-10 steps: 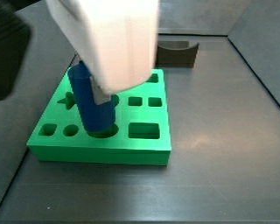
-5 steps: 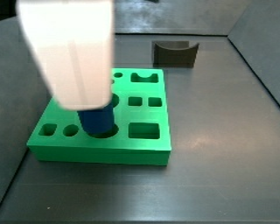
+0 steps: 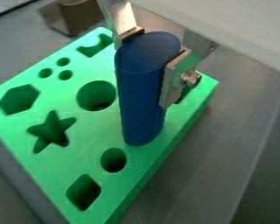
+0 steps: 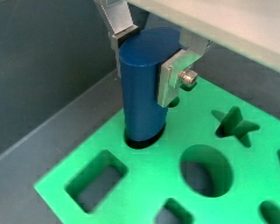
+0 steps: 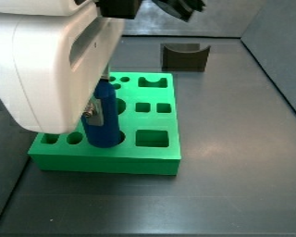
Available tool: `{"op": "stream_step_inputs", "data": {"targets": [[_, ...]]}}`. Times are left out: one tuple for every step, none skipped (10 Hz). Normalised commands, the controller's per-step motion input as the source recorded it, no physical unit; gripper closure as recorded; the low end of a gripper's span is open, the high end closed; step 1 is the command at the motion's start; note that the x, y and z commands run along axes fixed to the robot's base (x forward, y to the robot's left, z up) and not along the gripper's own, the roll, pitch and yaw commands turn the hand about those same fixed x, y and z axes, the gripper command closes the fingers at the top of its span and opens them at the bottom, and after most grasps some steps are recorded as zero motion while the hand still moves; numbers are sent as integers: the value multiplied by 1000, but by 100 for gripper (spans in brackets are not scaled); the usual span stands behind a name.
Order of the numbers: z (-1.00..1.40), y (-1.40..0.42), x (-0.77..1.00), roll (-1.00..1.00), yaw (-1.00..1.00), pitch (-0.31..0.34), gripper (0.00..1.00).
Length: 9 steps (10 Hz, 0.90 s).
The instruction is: Insert the oval object.
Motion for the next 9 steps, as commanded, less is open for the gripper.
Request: {"op": "stream_step_inputs", "data": {"targets": [[-377,-57,589,0,-423,81,100],[-231,46,163,10,-126,30,100],[-146,186,-51,0,0,0,100],[-251,243,-340,-94,0,-83,100],[-140,326,-311,-73,120,-39,100],[-69,249,-346,-190,143,-61,100],[-23,131,-223,-159,114,-27,100],[0,146,-263,-100,114,-33,100],[0,111,-154,-36,154,-7,100]]}}
